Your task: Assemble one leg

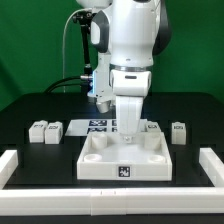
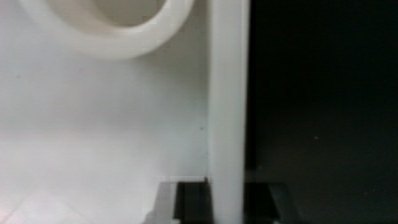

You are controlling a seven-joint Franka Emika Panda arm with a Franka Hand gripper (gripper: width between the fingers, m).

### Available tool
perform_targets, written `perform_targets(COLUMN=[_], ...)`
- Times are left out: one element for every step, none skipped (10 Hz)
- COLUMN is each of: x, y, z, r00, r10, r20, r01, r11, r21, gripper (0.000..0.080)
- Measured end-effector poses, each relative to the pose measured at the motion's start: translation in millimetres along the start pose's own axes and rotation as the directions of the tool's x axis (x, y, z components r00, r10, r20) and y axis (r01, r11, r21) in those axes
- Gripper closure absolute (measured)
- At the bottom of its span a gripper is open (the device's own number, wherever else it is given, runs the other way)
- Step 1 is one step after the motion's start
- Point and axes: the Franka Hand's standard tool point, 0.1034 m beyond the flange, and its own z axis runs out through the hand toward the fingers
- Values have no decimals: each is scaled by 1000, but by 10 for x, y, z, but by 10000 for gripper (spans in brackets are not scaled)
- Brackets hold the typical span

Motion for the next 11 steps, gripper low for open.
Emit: perform_targets(x=[0,0,0,0,0,0,0,5,72,204,303], y=[0,0,0,0,0,0,0,6,133,315,425], z=[0,0,0,0,0,0,0,1,-17,-27,-23], r00=[1000,1000,1000,1000,1000,1000,1000,1000,1000,999,998], r10=[0,0,0,0,0,0,0,-3,-25,-50,-65], r20=[0,0,0,0,0,0,0,2,15,15,11], r01=[0,0,0,0,0,0,0,3,25,50,65], r11=[1000,1000,1000,1000,1000,1000,1000,1000,1000,999,998], r21=[0,0,0,0,0,0,0,3,8,-4,-16], gripper=[742,742,742,742,742,742,742,742,742,742,742])
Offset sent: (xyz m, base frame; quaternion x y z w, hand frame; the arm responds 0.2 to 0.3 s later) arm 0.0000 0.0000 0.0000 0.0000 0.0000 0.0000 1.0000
